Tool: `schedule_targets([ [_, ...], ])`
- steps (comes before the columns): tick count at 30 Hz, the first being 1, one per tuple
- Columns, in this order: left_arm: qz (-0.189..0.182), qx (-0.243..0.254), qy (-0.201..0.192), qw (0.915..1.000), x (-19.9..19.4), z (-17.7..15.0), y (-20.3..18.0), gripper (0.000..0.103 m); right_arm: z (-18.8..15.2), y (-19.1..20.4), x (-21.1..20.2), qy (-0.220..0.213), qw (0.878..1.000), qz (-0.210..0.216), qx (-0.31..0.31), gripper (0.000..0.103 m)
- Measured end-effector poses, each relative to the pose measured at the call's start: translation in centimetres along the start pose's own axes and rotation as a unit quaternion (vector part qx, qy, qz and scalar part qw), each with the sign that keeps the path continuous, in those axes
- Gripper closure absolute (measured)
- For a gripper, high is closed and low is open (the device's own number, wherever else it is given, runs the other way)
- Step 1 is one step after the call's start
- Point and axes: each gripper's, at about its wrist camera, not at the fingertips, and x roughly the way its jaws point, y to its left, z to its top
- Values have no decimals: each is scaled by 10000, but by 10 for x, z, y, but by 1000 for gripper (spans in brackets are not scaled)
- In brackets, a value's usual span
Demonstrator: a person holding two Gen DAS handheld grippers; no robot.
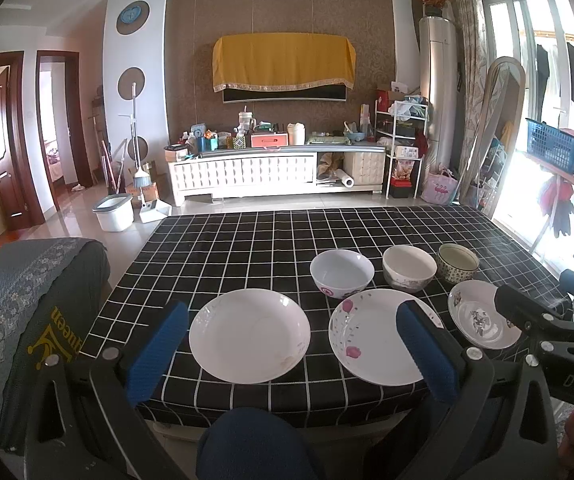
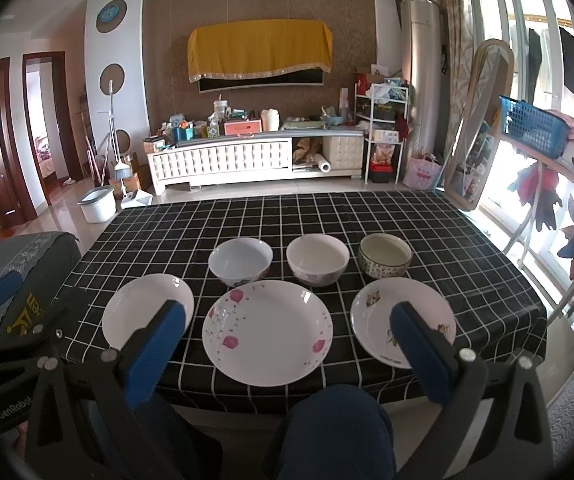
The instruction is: Organize plates and bowls
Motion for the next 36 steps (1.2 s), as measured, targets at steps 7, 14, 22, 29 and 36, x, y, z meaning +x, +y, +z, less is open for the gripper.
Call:
schedule_targets([
  [7, 3, 8, 2, 10000, 0, 0, 0, 0, -3, 0, 1, 21, 10000, -9, 3, 0],
  [14, 1, 7, 4, 10000, 0, 0, 0, 0, -3, 0, 1, 27, 10000, -8, -4, 0],
  [22, 14, 0, 18, 10000, -2, -3, 1, 0, -4, 1, 0, 69, 10000, -4, -8, 0],
  [29, 19, -4, 36, 10000, -2, -5, 2, 0, -4, 0, 0, 80, 10000, 1, -7, 0],
  [36, 25, 1, 52, 10000, -4, -7, 2, 0, -3, 1, 0, 121, 9999, -4, -22, 0],
])
